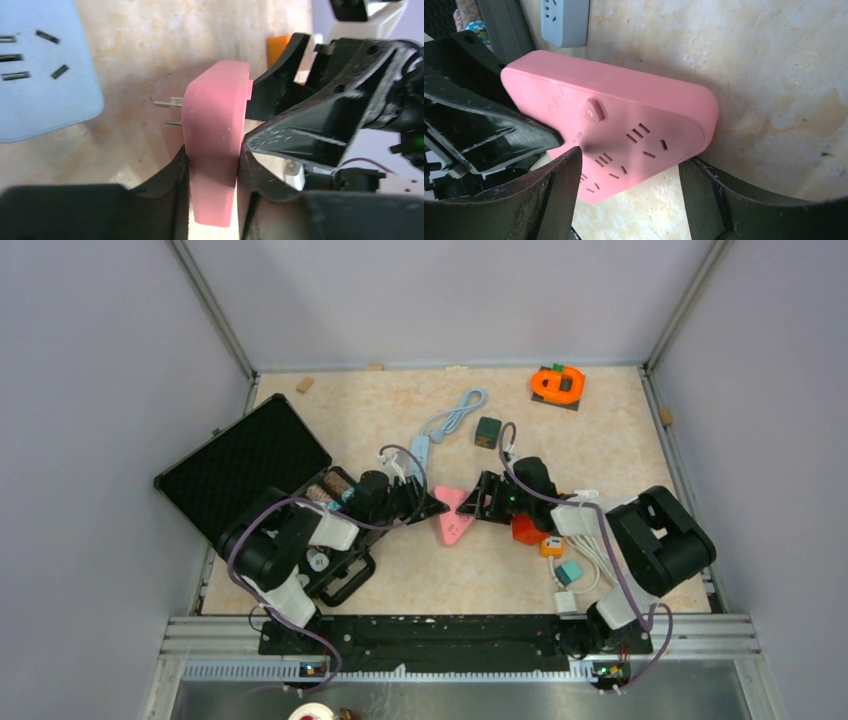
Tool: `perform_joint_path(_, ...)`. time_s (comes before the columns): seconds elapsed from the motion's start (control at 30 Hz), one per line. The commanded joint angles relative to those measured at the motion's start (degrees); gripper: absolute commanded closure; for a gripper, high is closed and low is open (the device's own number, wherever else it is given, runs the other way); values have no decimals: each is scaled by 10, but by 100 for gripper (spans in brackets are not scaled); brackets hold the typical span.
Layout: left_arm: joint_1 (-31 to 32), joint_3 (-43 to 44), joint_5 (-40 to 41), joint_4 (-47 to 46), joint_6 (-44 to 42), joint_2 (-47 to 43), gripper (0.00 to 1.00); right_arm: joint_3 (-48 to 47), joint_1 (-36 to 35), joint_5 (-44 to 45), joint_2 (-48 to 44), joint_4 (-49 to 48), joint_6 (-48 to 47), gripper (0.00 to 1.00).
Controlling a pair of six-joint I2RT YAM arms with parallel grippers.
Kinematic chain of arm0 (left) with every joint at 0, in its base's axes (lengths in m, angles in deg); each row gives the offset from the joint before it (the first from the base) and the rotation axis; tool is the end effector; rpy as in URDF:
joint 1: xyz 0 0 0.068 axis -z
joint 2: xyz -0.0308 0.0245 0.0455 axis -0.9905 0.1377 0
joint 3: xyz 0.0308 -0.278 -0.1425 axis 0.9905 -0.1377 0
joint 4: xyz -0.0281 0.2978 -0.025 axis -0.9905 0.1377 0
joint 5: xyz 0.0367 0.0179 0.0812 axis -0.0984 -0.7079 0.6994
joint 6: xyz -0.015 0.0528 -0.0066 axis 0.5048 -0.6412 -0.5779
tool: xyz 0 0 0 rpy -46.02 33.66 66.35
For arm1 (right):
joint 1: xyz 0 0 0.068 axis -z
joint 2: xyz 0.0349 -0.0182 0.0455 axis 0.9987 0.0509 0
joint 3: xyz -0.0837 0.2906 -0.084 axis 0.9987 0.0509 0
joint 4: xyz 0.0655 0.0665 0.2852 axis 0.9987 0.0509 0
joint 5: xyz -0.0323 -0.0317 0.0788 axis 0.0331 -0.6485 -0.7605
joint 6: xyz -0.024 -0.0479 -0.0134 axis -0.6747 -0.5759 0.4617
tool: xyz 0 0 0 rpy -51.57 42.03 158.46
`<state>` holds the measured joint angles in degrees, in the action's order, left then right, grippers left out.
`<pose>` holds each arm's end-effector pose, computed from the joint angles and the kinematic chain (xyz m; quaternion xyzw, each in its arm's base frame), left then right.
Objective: Insert the plug
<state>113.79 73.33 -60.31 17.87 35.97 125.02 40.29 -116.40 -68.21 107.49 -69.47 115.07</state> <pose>0.2630 -0.1806 0.1295 -0.0329 0.8270 -0.4873 0.2786 0.2711 0.1696 0.1455 0.0164 0.8836 0.4021 0.2392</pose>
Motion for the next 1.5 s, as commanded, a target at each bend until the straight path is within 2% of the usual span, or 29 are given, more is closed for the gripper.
perform_joint_path(0.0,8,-1,-33,-48,13,-39,82,7,2,-15,1,-25,-11,32)
perform_joint_path(0.07,7,3,-28,-40,14,-52,94,8,2,-16,-17,-22,-12,31)
perform_joint_path(0.13,7,10,-19,-17,12,-69,100,9,2,-16,-44,-14,-16,30)
perform_joint_path(0.23,7,15,-4,15,6,-104,100,10,2,-8,-110,8,-22,23)
perform_joint_path(0.33,8,21,23,61,-2,-158,100,16,2,8,-182,29,-23,10)
perform_joint_path(0.4,7,25,36,89,-8,-203,100,24,2,17,-231,35,-18,4)
perform_joint_path(0.57,7,28,76,150,0,-320,100,36,2,12,-329,28,17,1)
perform_joint_path(0.73,6,11,108,161,66,-426,100,58,1,-40,-360,-82,110,1)
perform_joint_path(0.93,6,-36,113,106,141,-505,100,50,-40,-65,-319,-209,187,8)
perform_joint_path(1.2,6,-73,109,52,196,-536,100,23,-98,-58,-234,-380,243,24)
perform_joint_path(1.3,6,-78,109,49,200,-538,100,9,-106,-49,-221,-389,247,33)
perform_joint_path(1.47,6,-90,101,30,214,-528,100,-12,-106,-23,-213,-368,237,38)
